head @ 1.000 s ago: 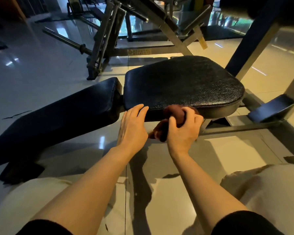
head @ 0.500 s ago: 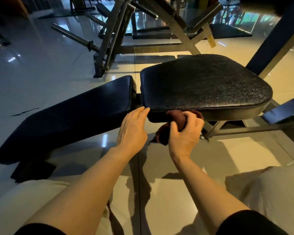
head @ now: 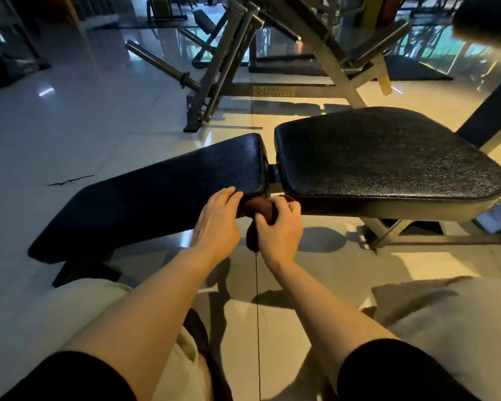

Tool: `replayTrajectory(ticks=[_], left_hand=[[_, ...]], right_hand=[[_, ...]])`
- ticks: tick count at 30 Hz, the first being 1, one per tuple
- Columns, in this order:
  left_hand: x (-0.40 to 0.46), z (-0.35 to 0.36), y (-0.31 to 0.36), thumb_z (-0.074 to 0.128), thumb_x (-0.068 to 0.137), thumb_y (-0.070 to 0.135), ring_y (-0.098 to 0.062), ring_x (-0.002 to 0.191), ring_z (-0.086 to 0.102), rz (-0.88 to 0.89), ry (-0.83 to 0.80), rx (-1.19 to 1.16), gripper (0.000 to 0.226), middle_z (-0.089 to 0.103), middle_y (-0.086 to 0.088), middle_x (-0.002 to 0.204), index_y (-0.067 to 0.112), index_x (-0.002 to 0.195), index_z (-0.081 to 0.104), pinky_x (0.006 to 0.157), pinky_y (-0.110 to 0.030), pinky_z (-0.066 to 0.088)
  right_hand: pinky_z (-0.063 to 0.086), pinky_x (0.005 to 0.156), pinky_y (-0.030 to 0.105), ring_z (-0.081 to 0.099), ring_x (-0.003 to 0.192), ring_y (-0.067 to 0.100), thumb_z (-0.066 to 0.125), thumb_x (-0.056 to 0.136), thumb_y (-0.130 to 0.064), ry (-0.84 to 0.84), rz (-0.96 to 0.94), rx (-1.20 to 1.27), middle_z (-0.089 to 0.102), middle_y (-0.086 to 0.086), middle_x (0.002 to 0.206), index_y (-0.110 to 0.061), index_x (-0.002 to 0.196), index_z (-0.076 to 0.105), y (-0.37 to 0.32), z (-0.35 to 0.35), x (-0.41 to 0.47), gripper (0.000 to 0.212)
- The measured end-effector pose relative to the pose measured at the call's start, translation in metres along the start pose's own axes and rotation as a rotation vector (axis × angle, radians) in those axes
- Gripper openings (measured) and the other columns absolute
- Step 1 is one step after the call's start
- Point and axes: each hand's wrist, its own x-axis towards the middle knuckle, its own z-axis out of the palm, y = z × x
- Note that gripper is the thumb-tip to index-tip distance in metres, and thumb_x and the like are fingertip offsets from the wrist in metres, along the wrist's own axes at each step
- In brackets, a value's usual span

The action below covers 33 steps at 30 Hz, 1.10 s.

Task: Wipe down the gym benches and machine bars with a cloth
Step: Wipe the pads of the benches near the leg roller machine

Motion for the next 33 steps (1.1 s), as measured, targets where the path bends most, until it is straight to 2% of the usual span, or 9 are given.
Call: replayTrajectory(ticks=[2, 5, 11, 15, 20, 23, 25, 28, 33], left_hand=[[0.002, -0.002, 0.002, 0.052, 0.091, -0.001, -0.018, 0.146, 0.016, -0.028, -0.004, -0.022, 0.064, 0.024, -0.004, 0.157, 0.016, 0.149, 0.030, 0.119, -0.037, 0.020], [-0.005, -0.004, -0.007, 0.053, 0.090, -0.002, -0.018, 0.146, 0.016, -0.048, -0.011, -0.004, 0.066, 0.023, -0.003, 0.157, 0.015, 0.149, 0.029, 0.119, -0.035, 0.019], [-0.018, -0.001, -0.045, 0.055, 0.089, -0.002, -0.017, 0.145, 0.017, -0.161, -0.054, 0.002, 0.070, 0.015, 0.000, 0.160, 0.018, 0.150, 0.028, 0.116, -0.031, 0.020], [-0.025, 0.001, -0.078, 0.049, 0.088, -0.010, -0.018, 0.144, 0.021, -0.246, 0.057, -0.068, 0.068, 0.022, -0.002, 0.158, 0.015, 0.148, 0.030, 0.115, -0.029, 0.021], [-0.041, 0.003, -0.134, 0.043, 0.087, -0.013, -0.017, 0.145, 0.019, -0.345, 0.050, -0.111, 0.072, 0.020, 0.001, 0.158, 0.019, 0.150, 0.029, 0.117, -0.034, 0.023], [-0.047, -0.003, -0.160, 0.045, 0.090, -0.010, -0.016, 0.146, 0.017, -0.381, 0.058, -0.148, 0.070, 0.018, 0.002, 0.159, 0.020, 0.150, 0.027, 0.118, -0.038, 0.023], [-0.053, -0.010, -0.182, 0.046, 0.091, -0.009, -0.015, 0.146, 0.015, -0.412, 0.037, -0.171, 0.069, 0.017, 0.002, 0.159, 0.020, 0.151, 0.026, 0.119, -0.041, 0.023], [-0.065, -0.021, -0.218, 0.047, 0.091, -0.010, -0.014, 0.147, 0.010, -0.460, -0.021, -0.191, 0.071, 0.011, 0.002, 0.160, 0.020, 0.152, 0.022, 0.119, -0.032, 0.016], [-0.079, -0.030, -0.272, 0.044, 0.092, -0.010, -0.013, 0.147, 0.005, -0.519, -0.062, -0.270, 0.074, 0.004, 0.005, 0.161, 0.021, 0.153, 0.017, 0.113, -0.021, 0.013]], right_hand=[[0.044, 0.086, 0.026, 0.050, 0.095, 0.012, 0.068, 0.086, -0.018, -0.036, -0.026, 0.014, 0.043, -0.004, 0.112, -0.017, 0.114, 0.059, -0.001, 0.005, -0.003, 0.030], [0.037, 0.081, 0.023, 0.047, 0.090, 0.013, 0.067, 0.086, -0.018, 0.048, 0.038, 0.024, 0.041, -0.001, 0.111, -0.016, 0.114, 0.057, 0.002, 0.004, 0.005, 0.029], [0.031, 0.072, 0.006, 0.041, 0.092, 0.009, 0.064, 0.089, -0.016, 0.075, 0.015, 0.118, 0.039, 0.004, 0.119, -0.014, 0.121, 0.054, -0.004, 0.020, 0.013, 0.033], [0.035, 0.078, 0.022, 0.049, 0.093, 0.020, 0.060, 0.091, -0.014, 0.179, 0.057, 0.071, 0.041, 0.012, 0.123, -0.011, 0.121, 0.054, -0.007, 0.048, 0.011, 0.031], [0.048, 0.077, 0.041, 0.055, 0.099, 0.042, 0.059, 0.085, -0.009, 0.247, 0.041, 0.001, 0.041, 0.022, 0.124, -0.006, 0.123, 0.053, -0.015, 0.101, -0.010, 0.038], [0.043, 0.081, 0.033, 0.053, 0.104, 0.035, 0.064, 0.086, -0.007, 0.061, -0.043, -0.059, 0.038, 0.018, 0.127, -0.010, 0.126, 0.050, -0.023, 0.137, -0.041, 0.042], [0.048, 0.086, 0.035, 0.051, 0.109, 0.033, 0.064, 0.087, -0.006, 0.064, -0.058, -0.051, 0.038, 0.018, 0.129, -0.011, 0.126, 0.049, -0.029, 0.162, -0.054, 0.042], [0.051, 0.091, 0.038, 0.049, 0.116, 0.033, 0.063, 0.087, -0.005, 0.108, 0.000, -0.021, 0.037, 0.019, 0.130, -0.010, 0.124, 0.048, -0.042, 0.201, -0.070, 0.040], [0.054, 0.084, 0.046, 0.052, 0.109, 0.037, 0.067, 0.083, -0.003, -0.034, -0.027, -0.017, 0.040, 0.019, 0.124, -0.007, 0.120, 0.054, -0.067, 0.270, -0.113, 0.039]])
